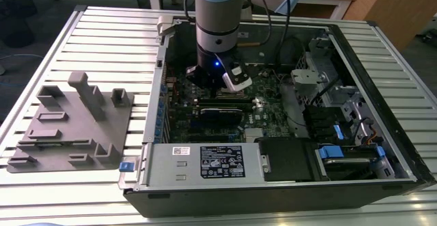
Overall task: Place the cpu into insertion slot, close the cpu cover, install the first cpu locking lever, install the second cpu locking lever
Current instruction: 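Install the second cpu locking lever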
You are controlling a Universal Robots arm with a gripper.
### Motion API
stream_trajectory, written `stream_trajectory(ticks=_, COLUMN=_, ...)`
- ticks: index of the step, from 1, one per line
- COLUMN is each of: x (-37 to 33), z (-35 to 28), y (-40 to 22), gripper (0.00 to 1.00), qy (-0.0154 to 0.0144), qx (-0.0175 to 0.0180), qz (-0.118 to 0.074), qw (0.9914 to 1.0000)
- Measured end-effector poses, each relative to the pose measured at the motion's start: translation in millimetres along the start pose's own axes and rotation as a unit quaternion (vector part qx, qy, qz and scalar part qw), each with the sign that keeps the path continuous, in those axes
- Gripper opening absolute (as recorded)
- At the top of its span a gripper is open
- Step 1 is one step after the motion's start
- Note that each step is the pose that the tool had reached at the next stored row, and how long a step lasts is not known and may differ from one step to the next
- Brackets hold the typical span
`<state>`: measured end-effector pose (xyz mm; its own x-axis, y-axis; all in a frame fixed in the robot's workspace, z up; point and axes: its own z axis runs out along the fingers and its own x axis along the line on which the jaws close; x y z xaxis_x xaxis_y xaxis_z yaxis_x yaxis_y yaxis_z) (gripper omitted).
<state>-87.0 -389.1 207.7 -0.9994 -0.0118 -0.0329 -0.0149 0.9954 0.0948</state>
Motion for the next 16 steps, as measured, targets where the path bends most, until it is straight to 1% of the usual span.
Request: stream_trajectory(ticks=16, x=-1.0, z=-0.1, y=-2.4, gripper=0.11, qy=0.0000, qx=0.0001, qz=0.000, qw=1.00000)
